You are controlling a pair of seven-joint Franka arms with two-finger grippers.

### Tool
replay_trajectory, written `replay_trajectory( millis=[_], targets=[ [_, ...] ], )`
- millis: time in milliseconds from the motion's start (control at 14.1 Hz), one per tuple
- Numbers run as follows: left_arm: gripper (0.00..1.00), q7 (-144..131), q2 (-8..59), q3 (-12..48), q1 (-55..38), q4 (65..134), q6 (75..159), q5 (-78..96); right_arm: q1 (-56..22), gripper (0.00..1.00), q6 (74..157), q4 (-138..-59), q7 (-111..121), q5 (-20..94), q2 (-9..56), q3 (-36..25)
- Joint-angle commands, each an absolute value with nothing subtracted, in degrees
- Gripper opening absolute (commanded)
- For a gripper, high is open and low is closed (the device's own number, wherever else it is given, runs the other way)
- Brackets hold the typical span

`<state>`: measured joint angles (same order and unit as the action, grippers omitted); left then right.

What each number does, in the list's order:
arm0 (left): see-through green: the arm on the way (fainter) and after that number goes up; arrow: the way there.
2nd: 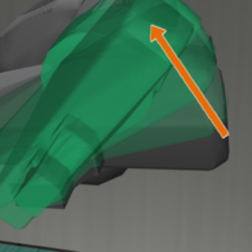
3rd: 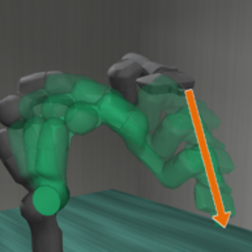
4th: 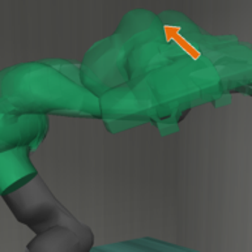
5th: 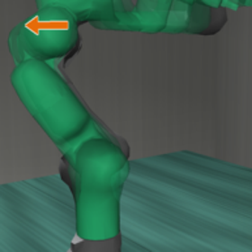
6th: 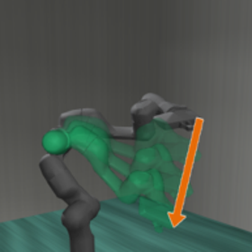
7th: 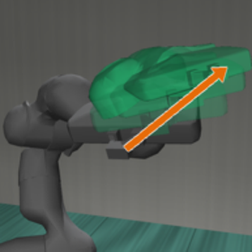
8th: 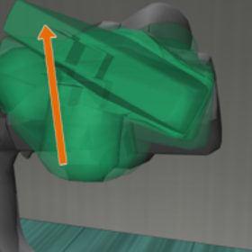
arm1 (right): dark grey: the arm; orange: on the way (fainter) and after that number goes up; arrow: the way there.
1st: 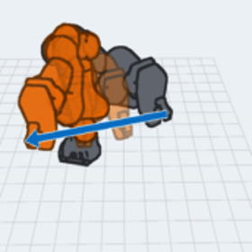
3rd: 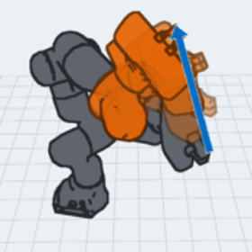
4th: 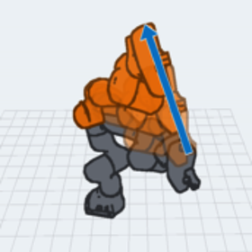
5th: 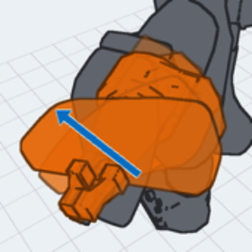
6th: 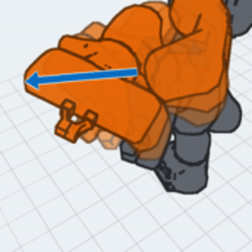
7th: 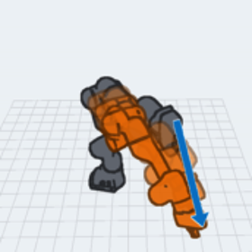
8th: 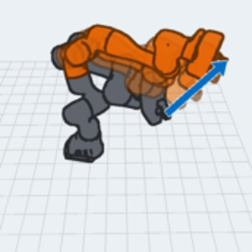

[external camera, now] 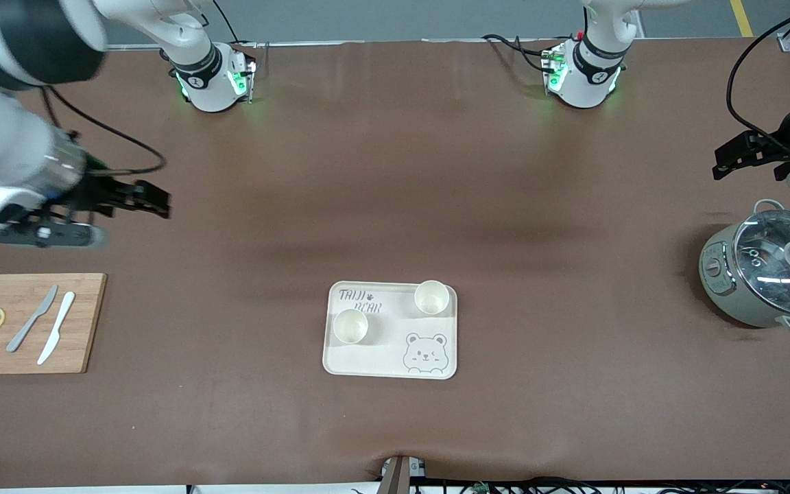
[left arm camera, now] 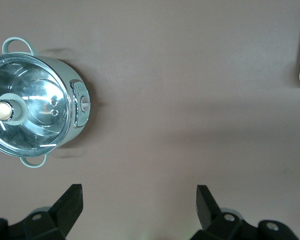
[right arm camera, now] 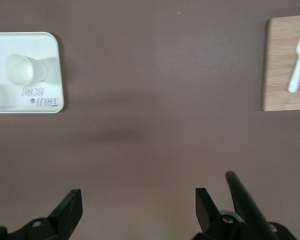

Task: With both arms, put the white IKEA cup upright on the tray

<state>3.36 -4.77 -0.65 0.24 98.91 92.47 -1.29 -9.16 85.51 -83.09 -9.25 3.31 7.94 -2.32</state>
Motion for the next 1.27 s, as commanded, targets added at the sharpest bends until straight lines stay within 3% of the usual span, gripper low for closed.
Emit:
replay_trajectory(
  millis=[0, 283, 1203],
  targets=[
    [1.0, 2.6, -5.3, -0.3, 0.4, 98.8, 92.6, -2.5, -4.1, 1.0, 87.8, -92.3, -3.6, 1.3, 0.5, -1.3],
    [1.0, 2.6, -5.4, -0.4, 0.4, 98.8, 92.5, -2.5, 0.6, 1.0, 97.6, -103.0, -0.8, -1.6, -5.4, -1.3],
    [1.0, 1.1, -4.9, -0.3, 0.4, 98.8, 92.5, -2.5, 1.1, 1.0, 97.7, -103.5, -0.7, -1.8, -5.2, -1.1]
  ],
)
